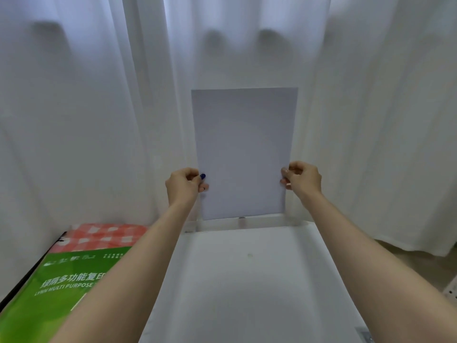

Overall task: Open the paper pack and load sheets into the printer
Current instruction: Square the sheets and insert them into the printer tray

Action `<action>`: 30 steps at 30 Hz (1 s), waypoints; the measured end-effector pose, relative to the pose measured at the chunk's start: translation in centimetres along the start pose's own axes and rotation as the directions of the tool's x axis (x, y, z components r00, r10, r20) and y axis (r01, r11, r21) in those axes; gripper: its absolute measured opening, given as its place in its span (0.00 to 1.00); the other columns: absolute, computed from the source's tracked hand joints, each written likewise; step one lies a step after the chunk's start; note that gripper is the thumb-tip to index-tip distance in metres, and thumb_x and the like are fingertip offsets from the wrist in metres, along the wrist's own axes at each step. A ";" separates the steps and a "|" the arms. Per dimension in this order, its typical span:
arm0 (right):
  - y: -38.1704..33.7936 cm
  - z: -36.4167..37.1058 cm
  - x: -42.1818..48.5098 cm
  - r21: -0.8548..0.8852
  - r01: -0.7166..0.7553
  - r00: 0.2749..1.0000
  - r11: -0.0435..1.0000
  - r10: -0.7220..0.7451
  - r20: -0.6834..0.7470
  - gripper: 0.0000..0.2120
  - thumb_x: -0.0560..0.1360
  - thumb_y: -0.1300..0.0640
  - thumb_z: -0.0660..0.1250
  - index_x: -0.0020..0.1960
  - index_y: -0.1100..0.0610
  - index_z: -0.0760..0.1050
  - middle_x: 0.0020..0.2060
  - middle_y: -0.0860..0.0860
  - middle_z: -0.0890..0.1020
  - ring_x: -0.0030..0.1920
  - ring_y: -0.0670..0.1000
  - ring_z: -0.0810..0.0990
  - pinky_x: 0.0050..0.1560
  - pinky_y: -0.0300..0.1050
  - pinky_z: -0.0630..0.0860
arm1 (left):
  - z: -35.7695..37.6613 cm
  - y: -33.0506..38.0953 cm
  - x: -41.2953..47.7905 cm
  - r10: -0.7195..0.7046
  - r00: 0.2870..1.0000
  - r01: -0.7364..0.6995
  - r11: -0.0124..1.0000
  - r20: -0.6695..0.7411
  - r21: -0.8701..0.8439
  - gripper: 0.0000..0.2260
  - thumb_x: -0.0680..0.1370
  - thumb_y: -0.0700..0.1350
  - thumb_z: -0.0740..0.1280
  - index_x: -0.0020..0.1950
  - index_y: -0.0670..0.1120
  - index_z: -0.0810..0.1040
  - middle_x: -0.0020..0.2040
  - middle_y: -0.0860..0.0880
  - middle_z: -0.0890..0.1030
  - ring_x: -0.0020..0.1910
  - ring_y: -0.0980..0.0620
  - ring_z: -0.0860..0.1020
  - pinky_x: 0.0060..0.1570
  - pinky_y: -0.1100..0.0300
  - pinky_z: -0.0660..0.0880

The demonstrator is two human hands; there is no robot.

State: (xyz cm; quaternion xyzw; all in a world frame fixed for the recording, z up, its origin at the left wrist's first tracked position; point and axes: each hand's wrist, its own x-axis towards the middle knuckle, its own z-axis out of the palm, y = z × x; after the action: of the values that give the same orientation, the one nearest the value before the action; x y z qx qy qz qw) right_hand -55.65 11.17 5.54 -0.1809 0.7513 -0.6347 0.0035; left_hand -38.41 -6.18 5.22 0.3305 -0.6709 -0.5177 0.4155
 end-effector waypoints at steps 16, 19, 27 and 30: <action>4.3 0.5 -0.5 -0.140 -0.039 0.998 0.989 0.047 0.048 0.03 0.74 0.64 0.68 0.47 0.58 0.76 0.33 0.47 0.77 0.31 0.52 0.78 0.51 0.59 0.80 | 0.4 -3.8 -0.6 0.006 0.996 -0.034 0.948 0.090 0.318 0.03 0.75 0.39 0.67 0.43 0.43 0.80 0.29 0.54 0.77 0.32 0.58 0.75 0.31 0.80 0.66; 4.8 0.4 -0.8 -0.155 -0.060 0.996 0.986 0.070 0.060 0.05 0.74 0.64 0.67 0.50 0.62 0.78 0.33 0.48 0.77 0.31 0.52 0.77 0.48 0.58 0.81 | 0.4 -3.9 -0.8 0.003 0.996 -0.033 0.934 0.084 0.356 0.03 0.75 0.39 0.67 0.43 0.43 0.80 0.30 0.52 0.77 0.37 0.52 0.75 0.35 0.72 0.67; 6.1 0.4 -0.9 -0.236 -0.019 0.995 0.971 0.042 0.091 0.07 0.73 0.62 0.69 0.50 0.62 0.80 0.34 0.52 0.79 0.33 0.52 0.77 0.53 0.54 0.80 | 0.0 -5.3 -1.2 -0.049 0.998 0.029 0.892 0.034 0.451 0.07 0.74 0.44 0.68 0.49 0.44 0.82 0.42 0.48 0.80 0.47 0.44 0.79 0.48 0.57 0.74; 6.6 0.3 -0.9 -0.269 -0.007 0.994 0.963 0.037 0.105 0.09 0.73 0.61 0.69 0.52 0.62 0.80 0.36 0.53 0.79 0.32 0.49 0.76 0.52 0.47 0.78 | 0.0 -5.6 -1.3 -0.055 0.998 0.031 0.890 0.038 0.455 0.06 0.73 0.45 0.68 0.48 0.45 0.82 0.44 0.47 0.83 0.48 0.42 0.80 0.50 0.56 0.75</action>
State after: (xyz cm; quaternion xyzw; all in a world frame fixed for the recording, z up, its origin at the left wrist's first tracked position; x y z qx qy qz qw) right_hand -56.51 11.96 -1.02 -0.2058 0.8308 -0.5164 0.0274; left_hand -37.77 -6.44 -0.46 0.4202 -0.7760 -0.3636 0.2983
